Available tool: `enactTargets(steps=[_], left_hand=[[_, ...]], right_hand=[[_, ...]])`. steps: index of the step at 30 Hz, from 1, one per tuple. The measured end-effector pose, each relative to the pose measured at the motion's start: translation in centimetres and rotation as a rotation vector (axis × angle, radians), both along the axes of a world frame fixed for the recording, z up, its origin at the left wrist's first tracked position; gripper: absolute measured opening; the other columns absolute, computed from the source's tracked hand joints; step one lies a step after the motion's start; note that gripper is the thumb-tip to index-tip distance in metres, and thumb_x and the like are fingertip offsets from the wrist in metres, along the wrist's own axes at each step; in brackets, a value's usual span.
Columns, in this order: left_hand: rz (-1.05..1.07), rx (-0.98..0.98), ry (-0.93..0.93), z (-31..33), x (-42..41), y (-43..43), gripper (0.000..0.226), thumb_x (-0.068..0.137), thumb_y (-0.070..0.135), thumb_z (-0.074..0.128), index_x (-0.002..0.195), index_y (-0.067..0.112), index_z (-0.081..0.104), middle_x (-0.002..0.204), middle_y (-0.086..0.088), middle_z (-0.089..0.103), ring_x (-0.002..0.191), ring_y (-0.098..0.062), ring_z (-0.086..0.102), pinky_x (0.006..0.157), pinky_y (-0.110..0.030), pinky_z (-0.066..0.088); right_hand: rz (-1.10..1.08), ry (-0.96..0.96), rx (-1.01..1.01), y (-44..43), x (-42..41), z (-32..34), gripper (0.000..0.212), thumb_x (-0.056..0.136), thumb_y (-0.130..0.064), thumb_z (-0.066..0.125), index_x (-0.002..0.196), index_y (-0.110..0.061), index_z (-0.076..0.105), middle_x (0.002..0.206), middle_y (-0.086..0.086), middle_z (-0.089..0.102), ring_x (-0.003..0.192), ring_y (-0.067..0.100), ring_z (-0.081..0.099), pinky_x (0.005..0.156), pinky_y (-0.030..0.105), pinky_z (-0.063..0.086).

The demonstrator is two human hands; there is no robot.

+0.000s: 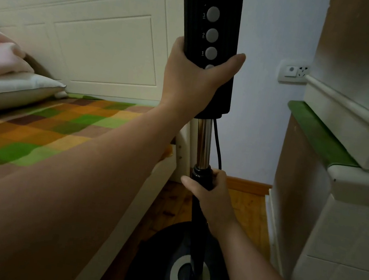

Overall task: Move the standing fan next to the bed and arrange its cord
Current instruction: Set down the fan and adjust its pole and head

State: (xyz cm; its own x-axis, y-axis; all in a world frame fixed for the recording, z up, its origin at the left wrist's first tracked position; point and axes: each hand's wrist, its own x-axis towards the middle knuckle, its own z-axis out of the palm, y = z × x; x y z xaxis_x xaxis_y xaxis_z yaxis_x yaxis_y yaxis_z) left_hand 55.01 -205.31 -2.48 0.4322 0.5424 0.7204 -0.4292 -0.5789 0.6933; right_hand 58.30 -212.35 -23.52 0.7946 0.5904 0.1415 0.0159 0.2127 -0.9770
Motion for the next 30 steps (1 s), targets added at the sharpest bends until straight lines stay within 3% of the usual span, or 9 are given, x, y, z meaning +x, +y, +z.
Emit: enactTargets(steps=[2,10,13,16,18,23,30], left_hand=[[-0.003,0.003,0.0,-0.1,-0.1,0.0,0.06,0.069,0.031,0.09,0.116,0.012,0.058,0.101,0.003,0.07,0.085,-0.004,0.071,0.067,-0.017,0.057],[-0.002,0.008,0.009,-0.4,0.0,0.0,0.061,0.069,0.031,0.09,0.117,0.013,0.057,0.104,0.002,0.07,0.09,-0.008,0.071,0.072,-0.023,0.061],[-0.003,0.005,0.008,-0.5,0.0,0.0,0.06,0.069,0.031,0.09,0.116,0.014,0.057,0.103,0.002,0.07,0.09,-0.008,0.071,0.072,-0.024,0.061],[-0.009,0.008,0.005,-0.5,0.1,0.1,0.059,0.069,0.031,0.09,0.115,0.014,0.058,0.103,0.002,0.07,0.09,-0.008,0.071,0.071,-0.023,0.061],[-0.007,0.011,0.006,-0.6,0.1,0.1,0.057,0.069,0.031,0.089,0.114,0.016,0.058,0.102,0.003,0.07,0.089,-0.007,0.071,0.071,-0.022,0.06],[-0.009,0.003,0.007,-0.7,0.1,0.1,0.059,0.069,0.031,0.09,0.116,0.014,0.058,0.102,0.003,0.071,0.088,-0.007,0.072,0.071,-0.023,0.061],[-0.004,0.003,0.008,-1.1,0.0,0.0,0.058,0.069,0.03,0.09,0.115,0.015,0.058,0.101,0.004,0.07,0.086,-0.003,0.071,0.068,-0.018,0.058]], right_hand=[[-0.056,-0.04,-0.032,0.2,-0.2,0.0,0.06,0.068,-0.045,0.088,0.107,-0.026,0.047,0.108,-0.005,0.059,0.084,-0.007,0.061,0.062,0.009,0.049],[0.015,0.027,0.028,0.1,0.4,-0.3,0.027,0.065,-0.026,0.075,0.092,-0.026,0.067,0.09,-0.001,0.067,0.093,0.022,0.064,0.073,0.029,0.048],[0.004,-0.013,0.024,0.2,0.2,-0.2,0.024,0.068,-0.032,0.077,0.09,-0.034,0.065,0.086,-0.01,0.066,0.089,0.012,0.064,0.071,0.024,0.048],[-0.067,-0.055,-0.011,0.3,-0.1,-0.2,0.052,0.069,-0.045,0.086,0.105,-0.029,0.053,0.102,-0.009,0.062,0.084,-0.007,0.061,0.063,0.011,0.049],[-0.102,-0.07,-0.037,0.4,-0.3,-0.2,0.052,0.07,-0.042,0.087,0.104,-0.026,0.051,0.102,-0.006,0.061,0.083,-0.005,0.061,0.061,0.01,0.048],[-0.081,-0.038,-0.034,0.2,-0.2,-0.2,0.032,0.076,-0.023,0.079,0.099,-0.022,0.056,0.094,0.001,0.062,0.084,0.015,0.062,0.066,0.024,0.046],[-0.063,-0.041,-0.029,0.1,-0.2,-0.1,0.024,0.078,-0.015,0.074,0.095,-0.021,0.057,0.081,-0.005,0.058,0.067,0.003,0.056,0.059,0.021,0.043]])
